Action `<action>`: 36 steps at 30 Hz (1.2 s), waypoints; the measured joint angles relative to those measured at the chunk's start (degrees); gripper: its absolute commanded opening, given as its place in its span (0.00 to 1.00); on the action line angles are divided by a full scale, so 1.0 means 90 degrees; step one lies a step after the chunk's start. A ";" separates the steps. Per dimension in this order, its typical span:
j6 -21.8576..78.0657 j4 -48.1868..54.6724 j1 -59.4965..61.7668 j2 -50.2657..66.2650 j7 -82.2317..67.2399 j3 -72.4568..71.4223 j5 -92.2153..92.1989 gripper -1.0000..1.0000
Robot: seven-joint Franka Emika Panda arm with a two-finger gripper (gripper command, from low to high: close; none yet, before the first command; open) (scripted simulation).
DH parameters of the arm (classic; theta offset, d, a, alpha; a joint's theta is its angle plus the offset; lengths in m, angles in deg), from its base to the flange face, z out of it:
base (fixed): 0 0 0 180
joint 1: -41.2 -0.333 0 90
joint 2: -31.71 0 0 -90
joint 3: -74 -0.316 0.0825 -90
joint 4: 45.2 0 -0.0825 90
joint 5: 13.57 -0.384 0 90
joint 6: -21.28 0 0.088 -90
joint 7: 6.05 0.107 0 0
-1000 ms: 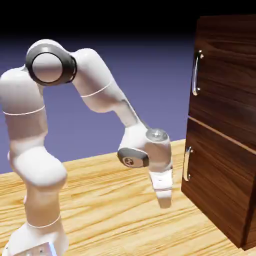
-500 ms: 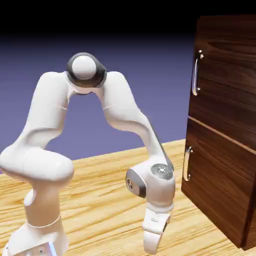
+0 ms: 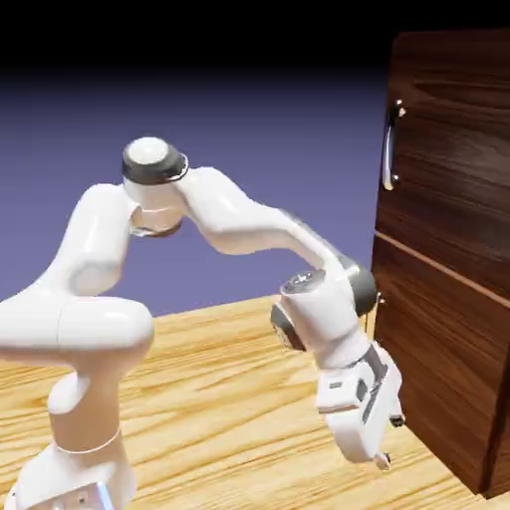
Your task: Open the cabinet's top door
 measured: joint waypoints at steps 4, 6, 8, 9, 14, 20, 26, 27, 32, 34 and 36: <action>0.0330 0.0155 -0.0646 0.0923 -0.0389 0.0865 -0.0985 0.50; 0.0495 0.0233 -0.0969 0.1385 -0.0584 0.1297 -0.1477 0.50; 0.0660 0.0310 -0.1292 0.1846 -0.0778 0.1730 -0.1969 0.50; 0.0743 0.0349 -0.1453 0.2077 -0.0876 0.1946 -0.2215 0.50; 0.1155 0.0543 -0.2261 0.3230 -0.1362 0.3027 -0.3446 0.50; 0.1024 0.1488 -0.1613 0.3192 -0.1387 0.2910 -0.3982 0.00; 0.2137 0.0635 -0.1998 0.3046 -0.2079 0.3202 -0.4227 0.00; 0.2414 0.0447 -0.2070 0.2995 -0.2228 0.3284 -0.4247 0.00; 0.3799 -0.0343 -0.2279 0.2670 -0.2887 0.3745 -0.4169 0.00; 0.4353 -0.0588 -0.2292 0.2509 -0.3121 0.3950 -0.4069 0.00; 0.4907 -0.0792 -0.2264 0.2333 -0.3342 0.4160 -0.3938 0.00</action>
